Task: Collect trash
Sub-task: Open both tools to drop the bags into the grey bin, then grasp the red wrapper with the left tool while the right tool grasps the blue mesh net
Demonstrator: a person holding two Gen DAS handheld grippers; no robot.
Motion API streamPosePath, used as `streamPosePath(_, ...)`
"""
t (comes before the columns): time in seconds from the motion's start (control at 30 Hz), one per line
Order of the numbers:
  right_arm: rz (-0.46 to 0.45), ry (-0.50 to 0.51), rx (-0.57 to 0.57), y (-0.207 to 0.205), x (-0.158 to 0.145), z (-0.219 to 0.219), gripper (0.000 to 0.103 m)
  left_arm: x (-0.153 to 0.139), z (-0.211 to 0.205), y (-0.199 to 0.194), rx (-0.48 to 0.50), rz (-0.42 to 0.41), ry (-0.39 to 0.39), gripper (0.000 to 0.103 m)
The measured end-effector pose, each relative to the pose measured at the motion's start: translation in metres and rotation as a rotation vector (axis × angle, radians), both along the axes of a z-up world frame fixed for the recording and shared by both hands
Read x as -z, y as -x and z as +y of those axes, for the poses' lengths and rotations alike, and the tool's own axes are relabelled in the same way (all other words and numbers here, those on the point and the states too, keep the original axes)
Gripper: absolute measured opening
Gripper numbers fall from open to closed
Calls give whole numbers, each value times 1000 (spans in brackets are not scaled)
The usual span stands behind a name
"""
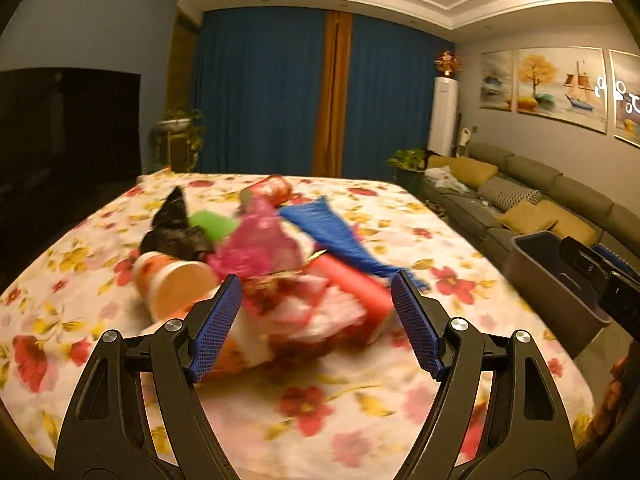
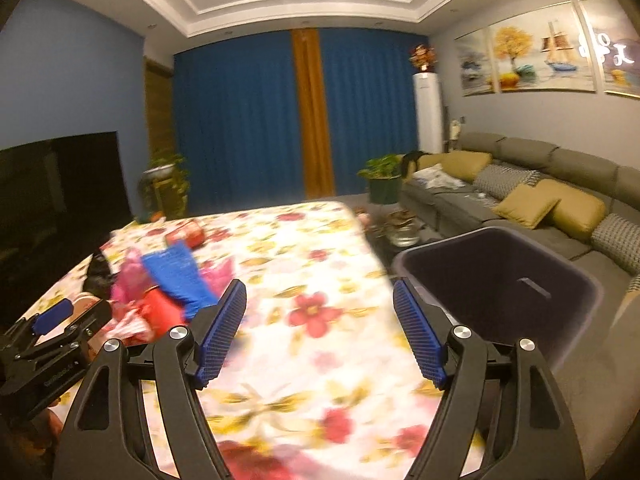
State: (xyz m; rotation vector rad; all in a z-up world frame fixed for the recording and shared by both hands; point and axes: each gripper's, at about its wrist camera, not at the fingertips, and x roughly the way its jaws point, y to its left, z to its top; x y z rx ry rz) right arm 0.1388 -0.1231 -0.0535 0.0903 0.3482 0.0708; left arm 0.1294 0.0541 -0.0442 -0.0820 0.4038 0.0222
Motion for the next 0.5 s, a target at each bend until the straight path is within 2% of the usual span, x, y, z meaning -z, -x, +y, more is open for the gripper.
streamPosePath(0.2, 14, 15, -52, -6, 6, 34, 74, 5, 14, -1, -2, 14, 26, 76)
streamPosePath(0.37, 20, 19, -71, -8, 9, 44, 74, 7, 14, -8, 13, 33, 47, 74)
streamPosePath(0.5, 24, 21, -83, -12, 11, 49, 74, 10, 12, -16, 22, 70, 37, 68)
